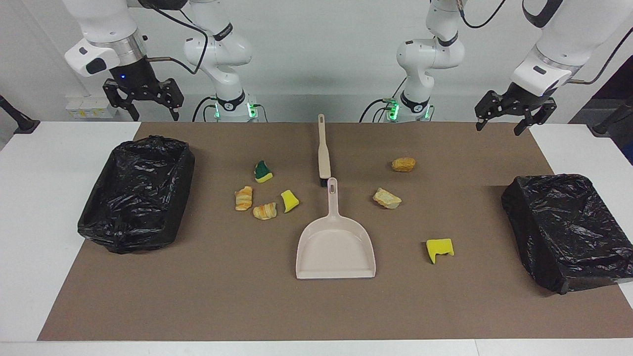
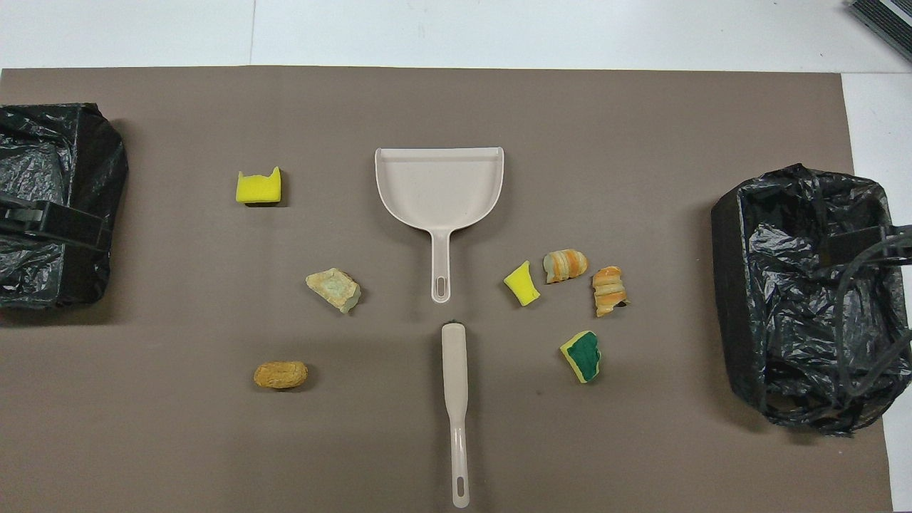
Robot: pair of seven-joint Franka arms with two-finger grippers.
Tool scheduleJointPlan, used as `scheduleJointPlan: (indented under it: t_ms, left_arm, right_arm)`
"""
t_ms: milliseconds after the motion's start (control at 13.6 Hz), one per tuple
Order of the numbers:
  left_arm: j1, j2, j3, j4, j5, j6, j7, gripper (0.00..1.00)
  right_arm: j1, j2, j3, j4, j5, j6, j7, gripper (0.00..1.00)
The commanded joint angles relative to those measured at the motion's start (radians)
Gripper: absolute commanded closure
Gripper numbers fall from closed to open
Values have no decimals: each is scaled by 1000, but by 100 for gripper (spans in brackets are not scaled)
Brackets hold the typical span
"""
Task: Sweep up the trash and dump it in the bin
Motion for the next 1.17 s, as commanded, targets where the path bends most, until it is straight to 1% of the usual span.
scheduleJointPlan:
  t_ms: [0,440,660,733,1099]
  left_arm:
    - [-16,-15,10,-23,-18,11,3,0]
    - [-17,-24,5,-55,-47,38,-3,0]
    - [-22,-58,-1,-136,-63,101,-9,0]
    - [-46,-67,-1,-159,-63,118,-12,0]
    - [-144,-67,-1,-253,-66,221,-95,0]
  right_arm:
    - [-7,-13,1,-9,14,-10,-21,0]
    - [-4,-22,3,-22,14,-12,-23,0]
    - [-5,-23,1,-25,14,-15,-26,0]
    - [-5,-23,3,-25,14,-13,-26,0]
    - [-5,-25,3,-28,14,-15,-26,0]
